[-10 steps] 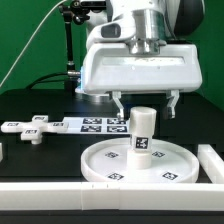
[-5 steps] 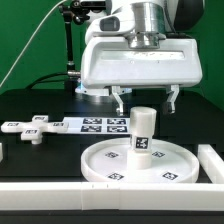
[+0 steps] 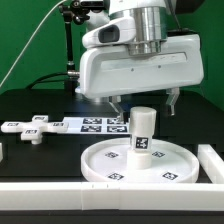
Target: Assemble round table
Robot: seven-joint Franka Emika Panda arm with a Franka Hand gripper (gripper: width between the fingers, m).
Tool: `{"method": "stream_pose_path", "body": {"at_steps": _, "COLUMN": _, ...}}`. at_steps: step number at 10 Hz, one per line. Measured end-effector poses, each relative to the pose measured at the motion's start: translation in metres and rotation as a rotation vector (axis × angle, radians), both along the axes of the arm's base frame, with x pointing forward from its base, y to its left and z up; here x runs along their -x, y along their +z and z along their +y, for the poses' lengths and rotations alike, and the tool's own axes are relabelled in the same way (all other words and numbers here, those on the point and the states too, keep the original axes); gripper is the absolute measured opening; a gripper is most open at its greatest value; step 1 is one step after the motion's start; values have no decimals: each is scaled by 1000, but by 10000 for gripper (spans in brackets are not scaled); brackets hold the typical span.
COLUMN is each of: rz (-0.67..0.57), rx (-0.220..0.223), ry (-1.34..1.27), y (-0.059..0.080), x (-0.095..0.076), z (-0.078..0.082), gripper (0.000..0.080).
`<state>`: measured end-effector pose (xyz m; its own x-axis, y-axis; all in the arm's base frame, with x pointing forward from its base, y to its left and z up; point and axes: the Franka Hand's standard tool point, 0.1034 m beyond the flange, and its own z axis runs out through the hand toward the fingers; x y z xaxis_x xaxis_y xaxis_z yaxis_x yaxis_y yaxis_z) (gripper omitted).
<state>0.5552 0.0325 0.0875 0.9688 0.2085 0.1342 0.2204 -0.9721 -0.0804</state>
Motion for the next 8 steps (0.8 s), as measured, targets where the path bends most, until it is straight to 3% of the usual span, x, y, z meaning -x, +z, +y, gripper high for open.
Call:
{"method": "stream_pose_path", "body": {"at_steps": 2, "rz": 84, "rx": -1, "ry": 20, "y": 3, "x": 1, "z": -1, "gripper": 649}}
{"method": "stream_pose_path", "body": {"at_steps": 4, "rz": 81, "rx": -1, "ry": 19, "y": 3, "x": 1, "z": -1, "gripper": 649}}
{"method": "stream_pose_path", "body": {"at_steps": 6, "rz": 34, "rx": 55, "ry": 144, "y": 5, "x": -7, "z": -2, "gripper": 649}}
{"method": "stream_pose_path", "body": {"at_steps": 8, "rz": 34, "rx": 57, "ry": 163, "y": 3, "x": -7, "z": -6, "gripper": 649}}
